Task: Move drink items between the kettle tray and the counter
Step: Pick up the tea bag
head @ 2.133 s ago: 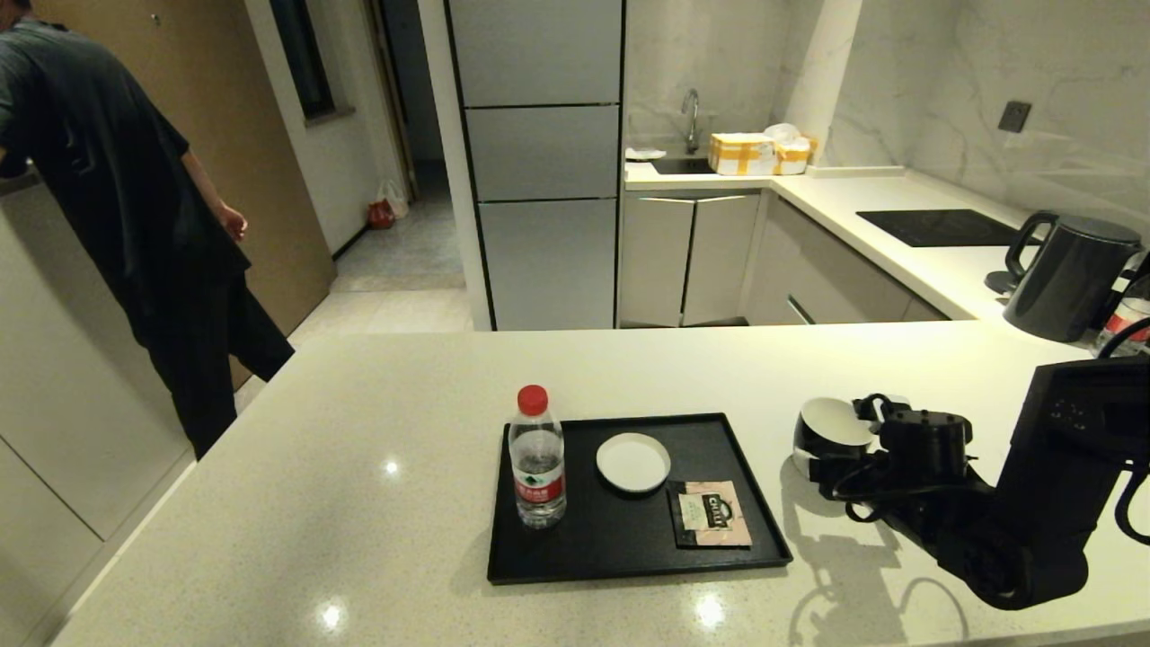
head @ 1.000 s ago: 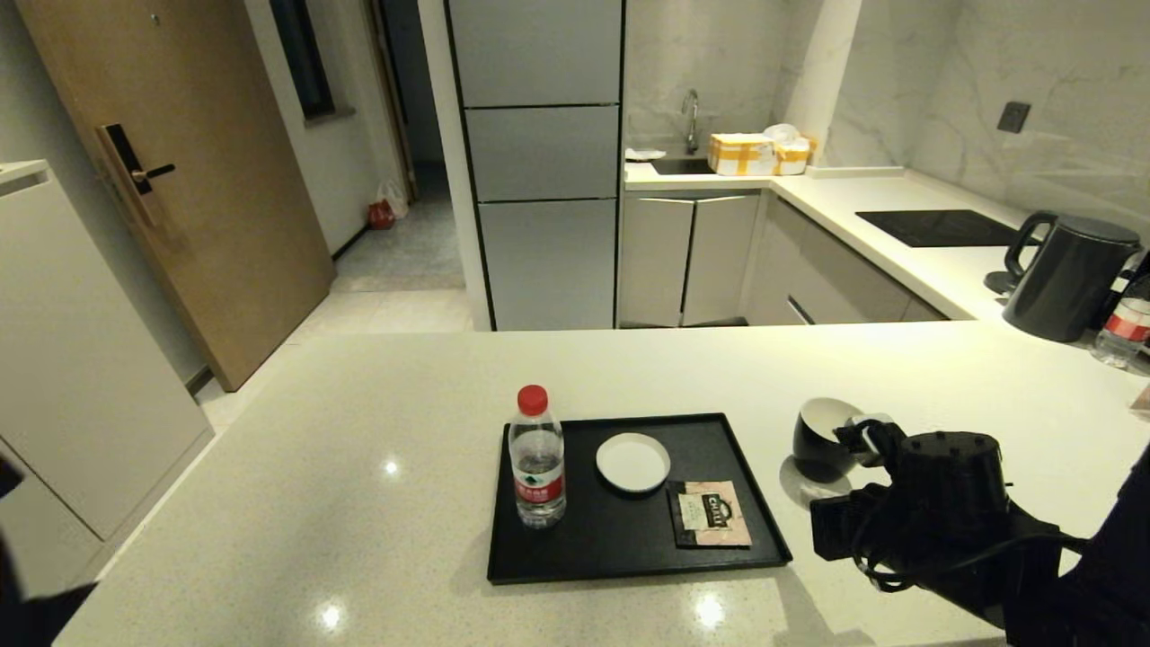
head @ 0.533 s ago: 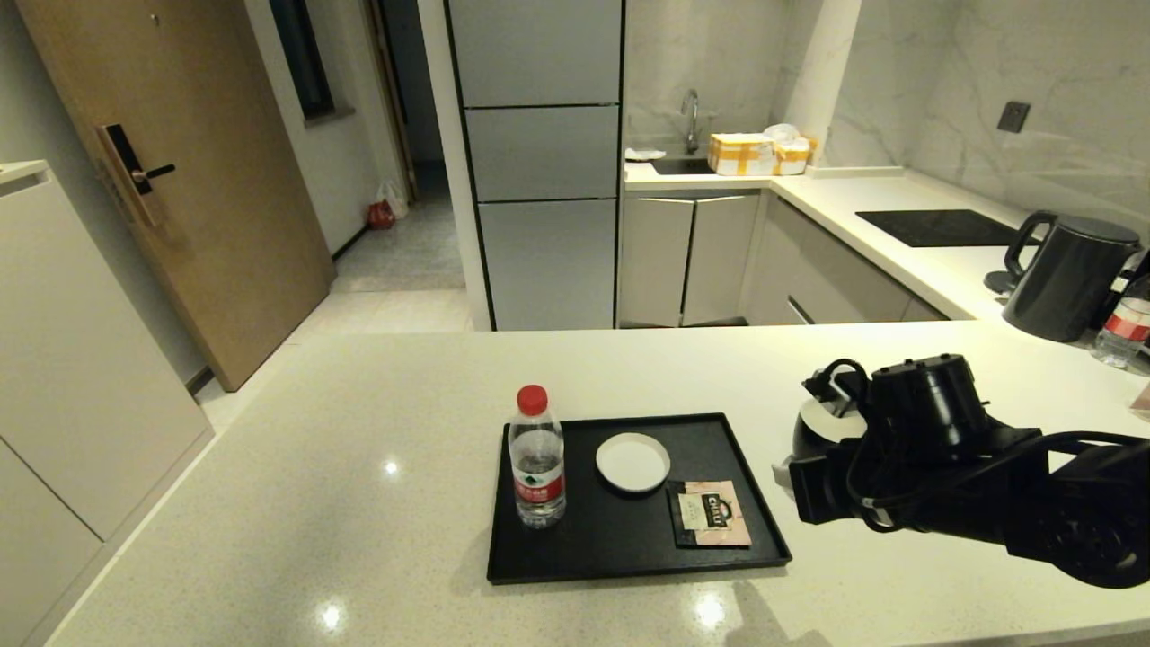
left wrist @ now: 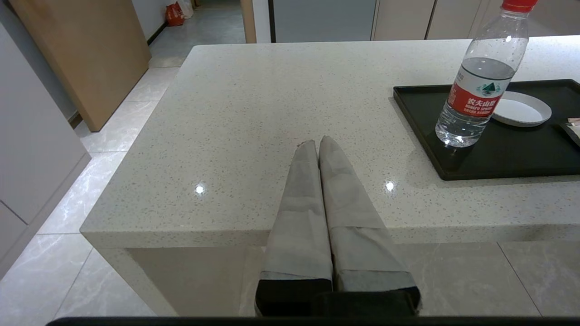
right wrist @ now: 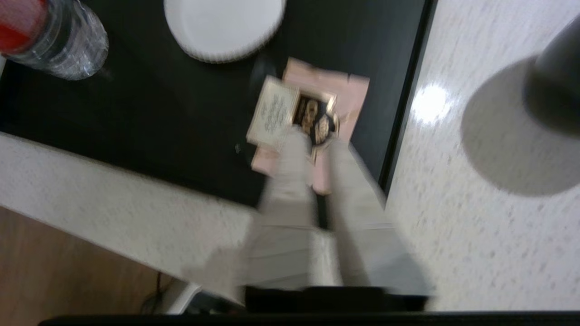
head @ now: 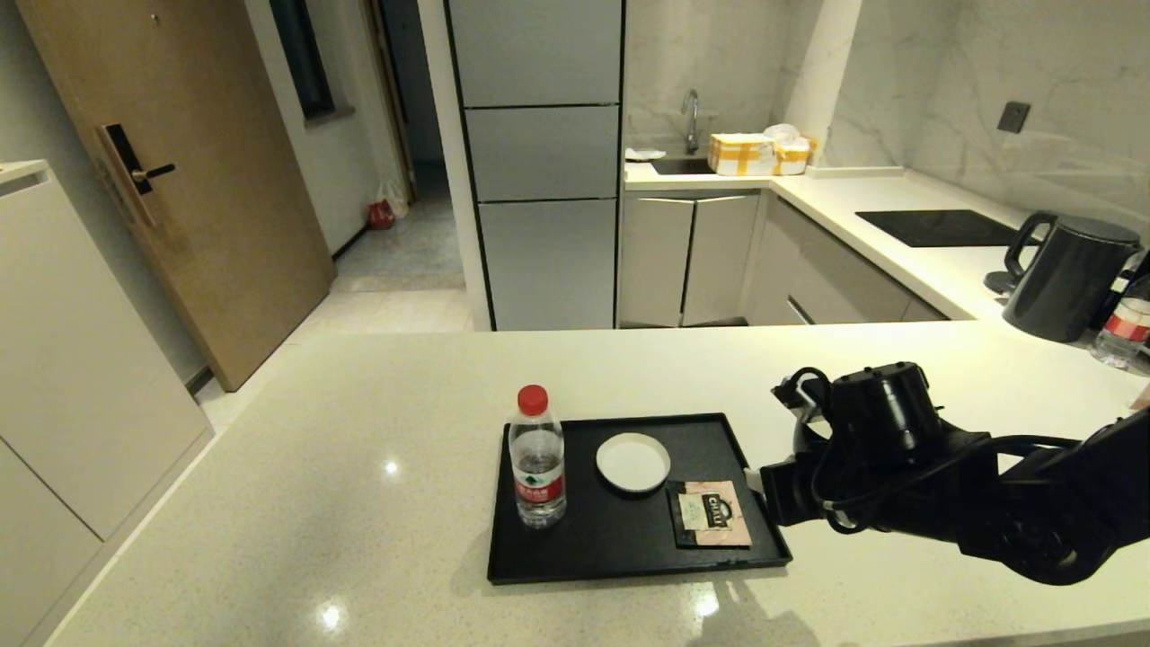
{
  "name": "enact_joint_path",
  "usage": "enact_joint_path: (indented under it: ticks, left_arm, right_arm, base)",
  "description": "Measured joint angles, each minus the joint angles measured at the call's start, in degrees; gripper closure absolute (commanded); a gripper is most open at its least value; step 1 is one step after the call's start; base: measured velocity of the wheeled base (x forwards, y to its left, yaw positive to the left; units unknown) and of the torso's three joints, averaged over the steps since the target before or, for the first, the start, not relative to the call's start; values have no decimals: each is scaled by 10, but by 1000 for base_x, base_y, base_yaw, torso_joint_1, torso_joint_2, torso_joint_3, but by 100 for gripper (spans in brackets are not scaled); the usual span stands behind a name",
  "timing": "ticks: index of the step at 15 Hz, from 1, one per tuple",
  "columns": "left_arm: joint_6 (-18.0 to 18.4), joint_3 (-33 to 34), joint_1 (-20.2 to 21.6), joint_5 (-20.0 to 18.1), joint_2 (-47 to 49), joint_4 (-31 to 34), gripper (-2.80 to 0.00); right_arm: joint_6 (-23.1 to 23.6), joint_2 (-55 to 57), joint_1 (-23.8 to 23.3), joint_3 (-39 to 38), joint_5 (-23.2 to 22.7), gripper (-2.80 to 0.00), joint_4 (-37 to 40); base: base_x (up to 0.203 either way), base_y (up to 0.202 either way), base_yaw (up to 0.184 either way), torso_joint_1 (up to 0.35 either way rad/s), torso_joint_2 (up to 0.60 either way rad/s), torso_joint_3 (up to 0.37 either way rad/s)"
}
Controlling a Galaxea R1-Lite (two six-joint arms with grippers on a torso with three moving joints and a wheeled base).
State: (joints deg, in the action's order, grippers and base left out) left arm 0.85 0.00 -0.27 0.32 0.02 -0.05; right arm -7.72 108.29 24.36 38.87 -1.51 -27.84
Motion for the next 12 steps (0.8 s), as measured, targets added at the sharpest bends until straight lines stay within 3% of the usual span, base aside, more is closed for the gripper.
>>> enact_joint_path:
  ticks: [4,9,12]
  left_arm:
    - [0,0,0,0,0,0,0]
    - [0,0,0,0,0,0,0]
    - [0,0,0,0,0,0,0]
  right_arm:
    - [-12,1,0,25,-3,-280,75]
    - [-9,-3,12,115,-13,-280,254]
    - [-9,25,15,154,-13,-280,287]
  base:
    - [0,0,0,0,0,0]
    - [0,0,0,0,0,0]
    - [0,0,0,0,0,0]
